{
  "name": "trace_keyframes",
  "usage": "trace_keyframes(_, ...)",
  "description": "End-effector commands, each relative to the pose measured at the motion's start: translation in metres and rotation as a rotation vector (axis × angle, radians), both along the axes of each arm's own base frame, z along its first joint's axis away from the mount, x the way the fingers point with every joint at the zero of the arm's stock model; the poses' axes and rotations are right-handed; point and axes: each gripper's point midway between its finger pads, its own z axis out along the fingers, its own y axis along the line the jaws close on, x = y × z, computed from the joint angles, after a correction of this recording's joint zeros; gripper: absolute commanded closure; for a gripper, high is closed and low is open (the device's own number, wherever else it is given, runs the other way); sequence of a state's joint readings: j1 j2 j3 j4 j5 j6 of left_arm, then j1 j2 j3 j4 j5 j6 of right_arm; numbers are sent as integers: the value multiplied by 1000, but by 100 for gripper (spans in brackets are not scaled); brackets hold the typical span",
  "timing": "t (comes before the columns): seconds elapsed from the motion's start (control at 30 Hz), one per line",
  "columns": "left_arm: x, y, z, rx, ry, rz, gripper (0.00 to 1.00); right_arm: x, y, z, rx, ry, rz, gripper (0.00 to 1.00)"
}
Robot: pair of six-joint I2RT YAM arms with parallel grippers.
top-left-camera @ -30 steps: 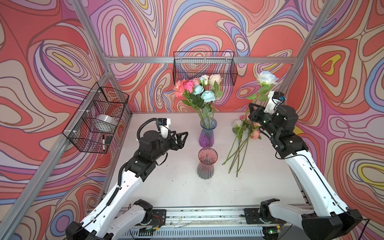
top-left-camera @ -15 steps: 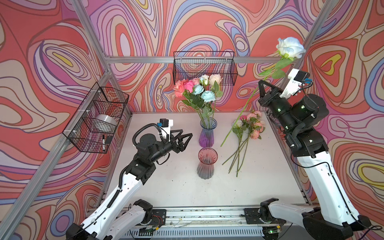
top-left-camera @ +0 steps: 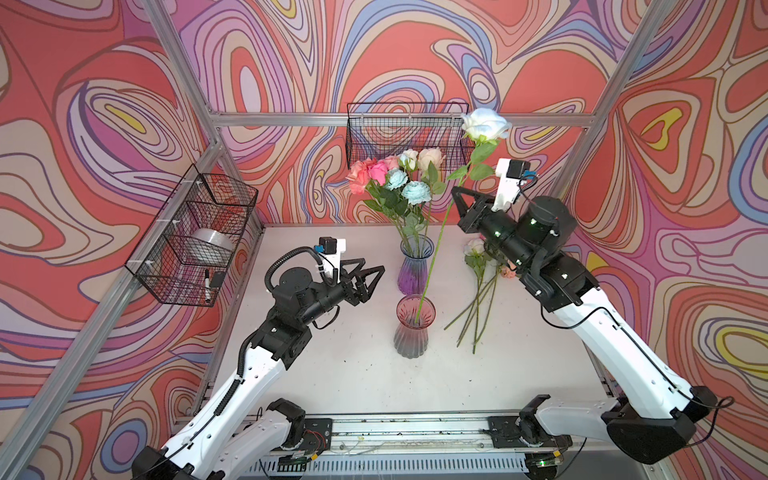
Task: Arrange the flowers into the vase
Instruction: 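Carry the white rose over the pink vase and lower its stem in, then push the white rose stem down into the pink vase and open the right gripper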
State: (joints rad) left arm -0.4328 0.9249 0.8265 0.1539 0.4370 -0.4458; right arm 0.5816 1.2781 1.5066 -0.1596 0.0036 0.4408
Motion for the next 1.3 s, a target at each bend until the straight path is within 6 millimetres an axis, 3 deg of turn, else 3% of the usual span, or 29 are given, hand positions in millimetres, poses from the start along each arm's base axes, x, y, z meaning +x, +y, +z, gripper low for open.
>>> trace_keyframes(0.0, -2, -2, 5, -12, -24, -8, 25, -13, 8, 1, -30, -67, 12, 100)
trace_keyframes(0.27, -1, -4, 0, -4, -15, -10, 24, -38, 54, -69, -210, -40, 137, 100)
trace_keyframes(0.53, 2, -7, -5, 9, -1, -14, 24, -42, 69, -126, -308, 69, 175, 89)
trace_keyframes(0.67, 5, -8, -11, 20, 10, -11, 25, -44, 72, -138, -339, 96, 188, 86)
trace_keyframes(0.93, 7, -9, -14, 29, 18, -9, 25, -49, 64, -138, -353, 87, 173, 78)
trace_keyframes(1.27, 7, -9, -16, 40, 15, -1, 25, -54, 51, -165, -426, 157, 155, 67)
